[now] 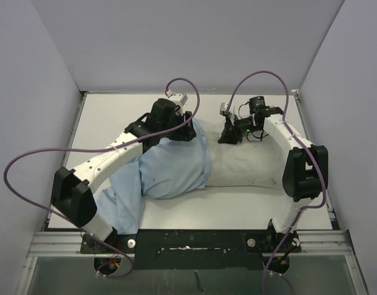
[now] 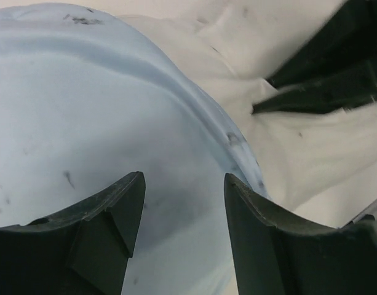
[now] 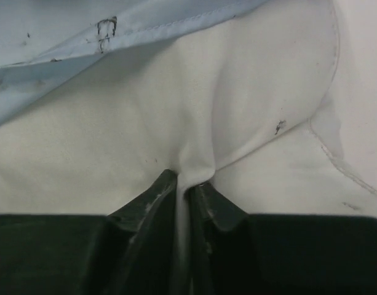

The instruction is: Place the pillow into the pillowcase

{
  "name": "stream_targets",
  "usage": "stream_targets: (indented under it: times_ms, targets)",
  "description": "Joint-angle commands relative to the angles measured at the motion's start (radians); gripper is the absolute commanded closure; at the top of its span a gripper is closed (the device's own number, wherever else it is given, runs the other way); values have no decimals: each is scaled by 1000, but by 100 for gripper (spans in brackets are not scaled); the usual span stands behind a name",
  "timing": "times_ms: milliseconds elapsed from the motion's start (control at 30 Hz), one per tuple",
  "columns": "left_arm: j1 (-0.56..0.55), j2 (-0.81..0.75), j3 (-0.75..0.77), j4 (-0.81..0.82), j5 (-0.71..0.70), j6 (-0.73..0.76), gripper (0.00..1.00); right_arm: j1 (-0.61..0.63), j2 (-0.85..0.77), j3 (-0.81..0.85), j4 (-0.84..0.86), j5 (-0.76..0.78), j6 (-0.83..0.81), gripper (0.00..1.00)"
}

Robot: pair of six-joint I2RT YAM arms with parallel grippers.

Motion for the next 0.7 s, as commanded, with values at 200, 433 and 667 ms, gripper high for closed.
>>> stream_targets:
  times_ms: [200, 433, 667]
  targets:
    - [-83, 246, 344, -187, -307, 47, 40, 65, -271, -271, 269, 105, 130, 100]
    - [-113, 343, 408, -251, -360, 34, 42, 66, -301, -293, 294, 85, 153, 100]
    - [-109, 429, 533, -280, -337, 49, 92, 62, -344, -321, 311, 71, 153, 100]
